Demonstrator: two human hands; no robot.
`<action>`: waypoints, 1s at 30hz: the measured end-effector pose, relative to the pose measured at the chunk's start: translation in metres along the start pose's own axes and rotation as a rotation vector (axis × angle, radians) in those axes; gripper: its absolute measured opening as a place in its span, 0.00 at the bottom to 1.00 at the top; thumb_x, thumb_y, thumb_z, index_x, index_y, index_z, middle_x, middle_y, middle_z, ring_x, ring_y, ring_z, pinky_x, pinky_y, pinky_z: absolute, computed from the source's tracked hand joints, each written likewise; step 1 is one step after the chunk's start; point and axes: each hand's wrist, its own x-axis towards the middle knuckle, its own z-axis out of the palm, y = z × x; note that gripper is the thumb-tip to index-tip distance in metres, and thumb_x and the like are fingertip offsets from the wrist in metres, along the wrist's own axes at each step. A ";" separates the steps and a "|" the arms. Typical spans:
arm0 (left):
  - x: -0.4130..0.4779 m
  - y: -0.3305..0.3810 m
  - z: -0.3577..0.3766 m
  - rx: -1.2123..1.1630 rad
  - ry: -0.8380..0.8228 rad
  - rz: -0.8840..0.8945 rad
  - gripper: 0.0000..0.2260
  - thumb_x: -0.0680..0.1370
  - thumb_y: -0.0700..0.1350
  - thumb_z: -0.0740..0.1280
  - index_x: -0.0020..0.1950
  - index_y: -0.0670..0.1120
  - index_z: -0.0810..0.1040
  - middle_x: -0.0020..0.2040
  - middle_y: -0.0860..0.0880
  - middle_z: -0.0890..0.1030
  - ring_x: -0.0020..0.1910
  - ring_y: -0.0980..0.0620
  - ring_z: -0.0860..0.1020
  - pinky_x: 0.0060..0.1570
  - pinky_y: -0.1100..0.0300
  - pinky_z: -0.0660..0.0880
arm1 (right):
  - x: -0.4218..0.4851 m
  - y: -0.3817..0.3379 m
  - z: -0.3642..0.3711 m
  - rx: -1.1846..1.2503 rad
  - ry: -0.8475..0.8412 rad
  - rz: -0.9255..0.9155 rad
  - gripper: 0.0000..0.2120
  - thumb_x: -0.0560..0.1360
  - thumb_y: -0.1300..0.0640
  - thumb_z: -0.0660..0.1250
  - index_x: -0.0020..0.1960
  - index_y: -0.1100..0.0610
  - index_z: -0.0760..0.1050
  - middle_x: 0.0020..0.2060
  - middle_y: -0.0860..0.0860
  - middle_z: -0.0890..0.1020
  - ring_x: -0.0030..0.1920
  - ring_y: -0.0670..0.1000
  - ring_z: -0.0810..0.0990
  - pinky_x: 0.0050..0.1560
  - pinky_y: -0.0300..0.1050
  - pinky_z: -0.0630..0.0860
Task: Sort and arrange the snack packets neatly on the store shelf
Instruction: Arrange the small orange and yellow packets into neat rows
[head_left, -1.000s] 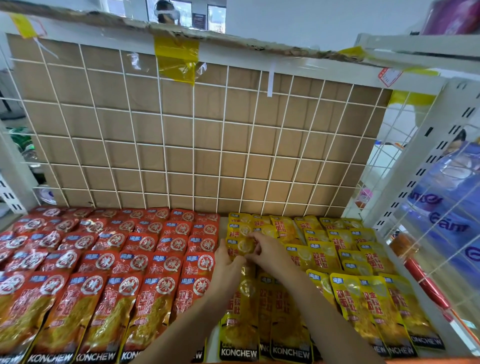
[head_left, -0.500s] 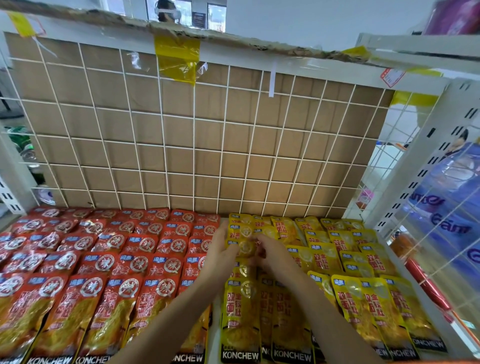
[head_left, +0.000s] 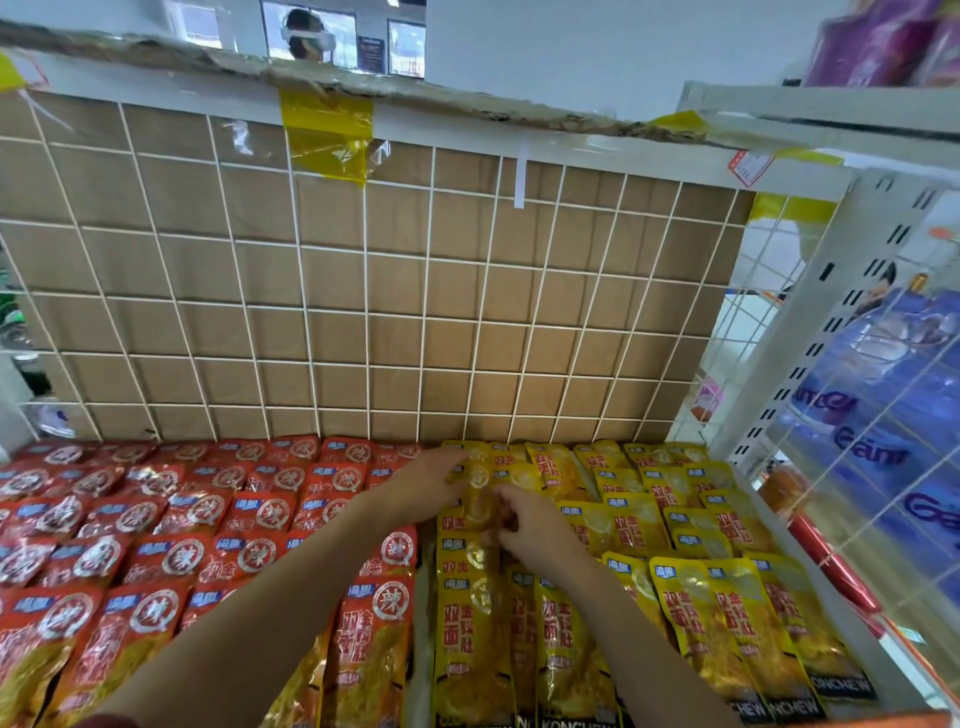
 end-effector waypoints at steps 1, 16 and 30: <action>0.002 -0.002 0.002 0.023 0.003 0.017 0.22 0.79 0.48 0.61 0.73 0.48 0.64 0.70 0.48 0.67 0.68 0.47 0.68 0.65 0.58 0.65 | 0.000 0.000 0.000 -0.001 0.002 -0.008 0.22 0.72 0.60 0.69 0.66 0.53 0.71 0.43 0.41 0.73 0.44 0.42 0.71 0.33 0.23 0.64; 0.005 -0.005 0.010 0.210 0.089 0.104 0.24 0.80 0.50 0.60 0.75 0.47 0.60 0.74 0.47 0.63 0.72 0.48 0.62 0.67 0.58 0.60 | 0.003 0.004 0.005 -0.014 0.012 0.006 0.25 0.73 0.58 0.69 0.68 0.52 0.68 0.44 0.44 0.74 0.42 0.44 0.72 0.34 0.27 0.63; 0.001 -0.008 0.009 0.171 0.082 0.077 0.23 0.80 0.48 0.61 0.74 0.47 0.61 0.74 0.46 0.63 0.72 0.47 0.62 0.70 0.55 0.59 | 0.003 0.005 0.003 0.052 -0.006 0.038 0.26 0.71 0.57 0.71 0.66 0.54 0.68 0.37 0.44 0.70 0.35 0.42 0.69 0.33 0.33 0.65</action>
